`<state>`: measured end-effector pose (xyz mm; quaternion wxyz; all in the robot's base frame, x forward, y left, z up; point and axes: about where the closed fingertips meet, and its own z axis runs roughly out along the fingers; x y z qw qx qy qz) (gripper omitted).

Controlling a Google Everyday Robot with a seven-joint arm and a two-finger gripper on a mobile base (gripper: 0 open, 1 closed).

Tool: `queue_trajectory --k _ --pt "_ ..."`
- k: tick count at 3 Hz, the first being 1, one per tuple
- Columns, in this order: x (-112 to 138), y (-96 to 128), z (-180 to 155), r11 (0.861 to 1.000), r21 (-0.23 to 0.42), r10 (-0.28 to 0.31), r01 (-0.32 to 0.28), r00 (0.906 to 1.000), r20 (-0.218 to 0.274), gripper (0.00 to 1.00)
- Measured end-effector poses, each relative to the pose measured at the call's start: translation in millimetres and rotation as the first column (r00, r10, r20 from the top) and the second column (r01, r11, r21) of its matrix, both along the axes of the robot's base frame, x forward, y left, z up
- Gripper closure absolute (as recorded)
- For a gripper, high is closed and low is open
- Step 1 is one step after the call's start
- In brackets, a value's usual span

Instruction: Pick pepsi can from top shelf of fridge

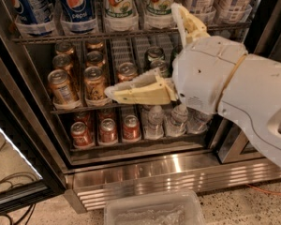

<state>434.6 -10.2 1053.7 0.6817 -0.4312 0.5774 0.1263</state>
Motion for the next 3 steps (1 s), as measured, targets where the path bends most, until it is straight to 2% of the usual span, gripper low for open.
queue_trajectory --k 1,2,3 --pt "-11.7 24.0 19.8 0.997 0.077 0.031 -0.031 0.9995 -0.004 0.0" --pt "-19.4 52.5 35.2 0.985 0.15 0.084 -0.083 0.9965 0.0 0.0" --pt "-19.4 52.8 35.1 0.985 0.15 0.084 -0.083 0.9965 0.0 0.0"
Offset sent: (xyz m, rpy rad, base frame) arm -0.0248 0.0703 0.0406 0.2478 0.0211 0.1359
